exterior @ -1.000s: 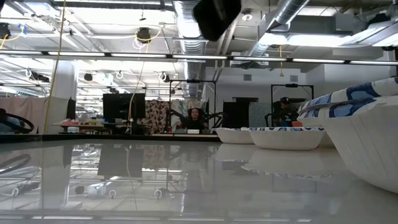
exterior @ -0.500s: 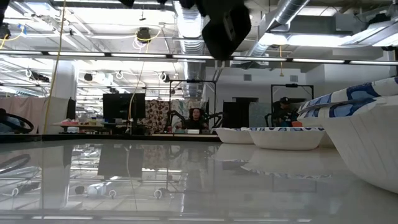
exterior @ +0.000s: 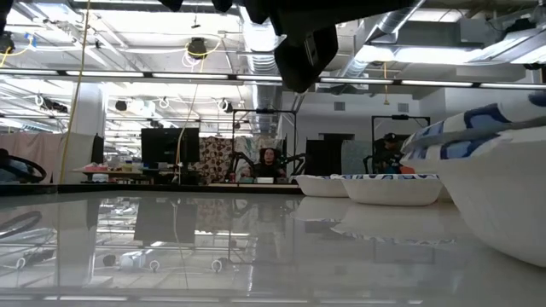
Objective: Nest bowls inside each other
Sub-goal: Stack the middle right white blue patterned bowl on top of the bottom left white blue patterned bowls, then stack the bottom right white blue patterned bowl on top of the bottom white blue patterned bowls
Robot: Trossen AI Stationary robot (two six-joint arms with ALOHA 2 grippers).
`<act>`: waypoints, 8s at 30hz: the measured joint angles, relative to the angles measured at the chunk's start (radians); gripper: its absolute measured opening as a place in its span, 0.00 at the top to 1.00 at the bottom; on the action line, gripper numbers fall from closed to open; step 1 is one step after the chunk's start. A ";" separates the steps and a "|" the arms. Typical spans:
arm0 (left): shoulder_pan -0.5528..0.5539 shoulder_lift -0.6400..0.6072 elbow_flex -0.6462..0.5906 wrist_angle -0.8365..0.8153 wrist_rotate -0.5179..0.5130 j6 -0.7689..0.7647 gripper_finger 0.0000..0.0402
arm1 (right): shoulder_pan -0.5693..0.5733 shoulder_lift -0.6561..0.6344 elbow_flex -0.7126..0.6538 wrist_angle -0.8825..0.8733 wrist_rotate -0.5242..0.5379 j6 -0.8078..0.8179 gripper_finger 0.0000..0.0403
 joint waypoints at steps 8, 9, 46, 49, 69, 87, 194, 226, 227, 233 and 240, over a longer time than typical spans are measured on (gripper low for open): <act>0.002 0.000 0.000 -0.002 -0.002 -0.008 1.00 | -0.008 -0.001 0.055 -0.012 0.001 -0.040 0.98; 0.002 0.000 0.000 -0.002 -0.002 -0.008 1.00 | -0.010 -0.002 0.065 -0.012 0.003 -0.055 0.98; 0.081 -0.054 -0.001 0.002 0.006 -0.076 1.00 | -0.065 -0.185 0.085 -0.181 0.182 -0.085 0.96; 0.106 -0.095 -0.001 0.005 0.005 -0.079 1.00 | -0.125 -0.235 0.085 -0.240 0.189 -0.102 0.96; 0.220 -0.337 -0.001 -0.024 -0.082 -0.392 1.00 | -0.540 -0.296 0.084 -0.672 0.035 0.526 0.74; 0.293 -0.479 -0.001 -0.201 -0.224 -0.288 0.85 | -0.725 -0.293 0.084 -0.679 0.005 0.563 0.45; 0.488 -0.478 0.000 -0.274 0.098 -0.326 0.70 | -0.893 -0.612 -0.493 0.370 -0.086 0.303 0.96; 0.379 -0.478 0.000 -0.193 -0.050 -0.411 0.70 | -0.530 -0.610 -0.416 0.332 -0.035 0.442 0.96; 0.373 -0.478 0.000 -0.191 -0.060 -0.411 0.70 | -0.526 -0.610 -0.404 0.333 -0.045 0.427 0.96; 0.332 -0.478 0.000 -0.190 -0.127 -0.411 0.70 | -0.474 -0.610 -0.326 0.288 -0.039 0.346 0.96; 0.319 -0.478 0.000 -0.190 -0.102 -0.428 0.70 | -0.396 -0.610 -0.289 0.265 0.037 0.339 0.96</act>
